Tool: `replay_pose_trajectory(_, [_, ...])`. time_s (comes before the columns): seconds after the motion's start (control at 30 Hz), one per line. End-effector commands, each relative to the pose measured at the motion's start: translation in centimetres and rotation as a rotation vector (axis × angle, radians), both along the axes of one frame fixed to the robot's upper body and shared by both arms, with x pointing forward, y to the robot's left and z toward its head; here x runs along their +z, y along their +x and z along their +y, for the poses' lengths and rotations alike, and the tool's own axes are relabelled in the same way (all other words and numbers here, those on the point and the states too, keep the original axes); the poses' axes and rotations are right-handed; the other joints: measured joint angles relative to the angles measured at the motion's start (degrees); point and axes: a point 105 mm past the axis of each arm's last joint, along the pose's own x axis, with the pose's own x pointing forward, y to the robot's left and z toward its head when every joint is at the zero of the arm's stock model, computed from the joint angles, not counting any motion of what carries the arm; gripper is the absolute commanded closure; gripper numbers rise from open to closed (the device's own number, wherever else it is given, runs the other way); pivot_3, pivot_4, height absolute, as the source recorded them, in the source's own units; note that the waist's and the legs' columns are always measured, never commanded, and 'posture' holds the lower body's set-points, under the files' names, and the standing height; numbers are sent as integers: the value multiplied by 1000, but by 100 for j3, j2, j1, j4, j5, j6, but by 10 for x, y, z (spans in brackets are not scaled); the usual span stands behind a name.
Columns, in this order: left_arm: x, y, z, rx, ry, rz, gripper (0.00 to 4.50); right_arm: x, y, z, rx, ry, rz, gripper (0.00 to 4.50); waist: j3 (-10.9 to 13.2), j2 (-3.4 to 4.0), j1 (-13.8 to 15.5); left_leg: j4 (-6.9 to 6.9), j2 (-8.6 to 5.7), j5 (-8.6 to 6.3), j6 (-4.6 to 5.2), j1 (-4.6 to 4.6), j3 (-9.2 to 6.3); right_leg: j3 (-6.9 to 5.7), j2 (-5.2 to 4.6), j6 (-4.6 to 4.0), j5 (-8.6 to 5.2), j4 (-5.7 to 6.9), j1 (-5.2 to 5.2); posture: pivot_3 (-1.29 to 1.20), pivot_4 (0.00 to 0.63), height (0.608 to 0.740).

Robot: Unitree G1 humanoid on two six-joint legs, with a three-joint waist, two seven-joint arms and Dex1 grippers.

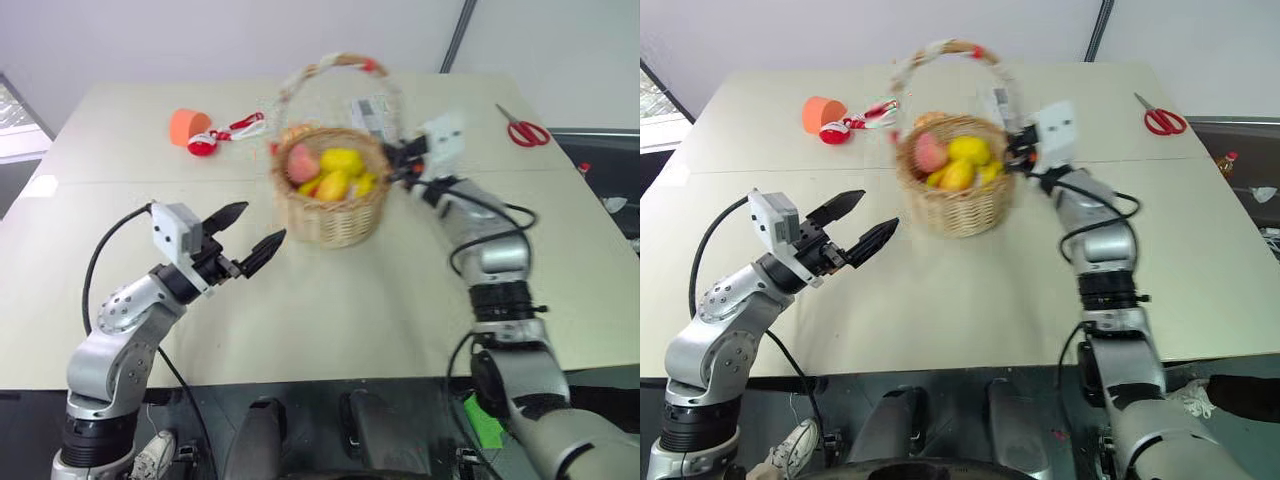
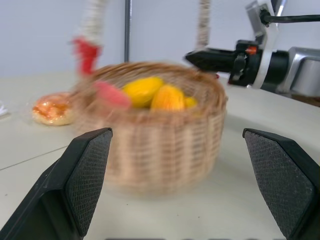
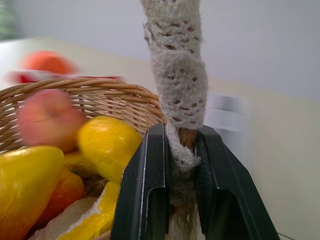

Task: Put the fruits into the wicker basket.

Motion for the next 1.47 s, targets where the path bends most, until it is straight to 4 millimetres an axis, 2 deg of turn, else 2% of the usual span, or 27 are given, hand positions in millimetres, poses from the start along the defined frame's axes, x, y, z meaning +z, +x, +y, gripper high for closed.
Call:
replay_pose_trajectory(0.03, [5, 3, -7, -38, 18, -40, 0, 19, -9, -61, -226, 18, -97, 4362, 0, 0, -8, -1, -2, 0, 0, 1, 4, 0, 0, 0, 0, 0, 0, 0, 150, 740])
replay_pose_trajectory(0.17, [4, 9, -12, -62, 19, -43, 0, 6, -13, -101, -365, 41, -81, 4362, 0, 1, -147, -7, 7, -2, 4, 16, 20, 23, 18, 0, 0, 1, 0, 0, 150, 740])
replay_pose_trajectory(0.27, [3, 12, -15, -70, 19, -44, 0, -4, -13, -109, -381, 40, -60, 4362, 0, 2, -208, -6, 21, -2, 5, 26, 28, 38, 39, 0, 0, 8, 0, 0, 150, 740])
replay_pose_trajectory(0.33, [2, 12, -15, -70, 20, -44, 0, -5, -14, -109, -362, 60, -62, 3313, 0, 2, -218, -6, 26, -2, 5, 29, 28, 43, 44, -1, 0, 11, 0, 0, 150, 740])
replay_pose_trajectory(0.4, [1, 13, -13, -59, 25, -41, 0, -1, -16, -108, -354, 65, -75, 2447, 0, 2, -214, -6, 27, -2, 5, 28, 27, 47, 45, -1, 0, 11, 0, 0, 150, 740])
replay_pose_trajectory(0.53, [-9, 14, -1, 8, 42, -10, 0, 4, -29, -103, -280, 36, -98, 457, 0, 2, -204, -4, 27, -2, 5, 25, 28, 49, 44, 0, 0, 9, 0, 0, 150, 740])
replay_pose_trajectory(0.6, [-18, 16, 8, 57, 72, 12, 0, -2, -38, -100, -214, -6, -81, 457, 0, 2, -171, -5, 27, -2, 5, 25, 28, 49, 44, 0, 0, 8, 0, 0, 150, 740])
replay_pose_trajectory(0.7, [-35, 14, 38, 170, 103, 51, 0, -15, -61, -103, -116, -48, -34, 457, 0, 2, -159, -6, 27, -4, 8, 25, 28, 49, 44, 0, -1, 7, 0, 0, 150, 740])
replay_pose_trajectory(0.8, [-42, 8, 59, 241, 122, 65, 0, -17, -75, -98, -44, -58, -24, 457, 0, 2, -168, -4, 29, -6, 12, 25, 28, 49, 43, 0, -1, 6, 0, 0, 150, 740])
replay_pose_trajectory(0.9, [-47, 3, 79, 303, 140, 82, 0, -19, -84, -83, 58, -58, -7, 457, 0, 3, -186, -3, 29, -6, 12, 30, 35, 50, 45, 0, -1, 7, 0, 0, 150, 740])
replay_pose_trajectory(1.0, [-51, -1, 97, 354, 161, 95, 0, -28, -93, -58, 198, -76, 38, 457, 0, 3, -182, -3, 31, -6, 12, 33, 38, 51, 48, 0, -2, 9, 0, 0, 150, 740])
replay_pose_trajectory(1.13, [-56, -6, 112, 397, 176, 116, 0, -57, -111, -8, 437, -177, 152, 457, -1, 1, -162, -3, 32, -6, 12, 30, 36, 50, 48, 1, -4, 6, 0, 0, 150, 740])
replay_pose_trajectory(1.2, [-58, -6, 116, 414, 185, 132, 0, -68, -115, 8, 498, -197, 182, 457, 0, 2, -161, -3, 33, -6, 12, 29, 36, 50, 48, 2, -4, 5, 0, 0, 150, 740])
replay_pose_trajectory(1.33, [-62, -10, 119, 432, 184, 150, 0, -80, -113, 27, 543, -213, 194, 457, 0, 0, -162, 2, 32, -7, 12, 29, 39, 50, 46, 2, -4, 5, 0, 0, 150, 740])
replay_pose_trajectory(1.47, [-65, -13, 118, 433, 178, 158, 0, -85, -108, 31, 561, -225, 190, 457, 0, 0, -165, 1, 32, -7, 12, 29, 38, 49, 46, 2, -4, 5, 0, 0, 150, 740])
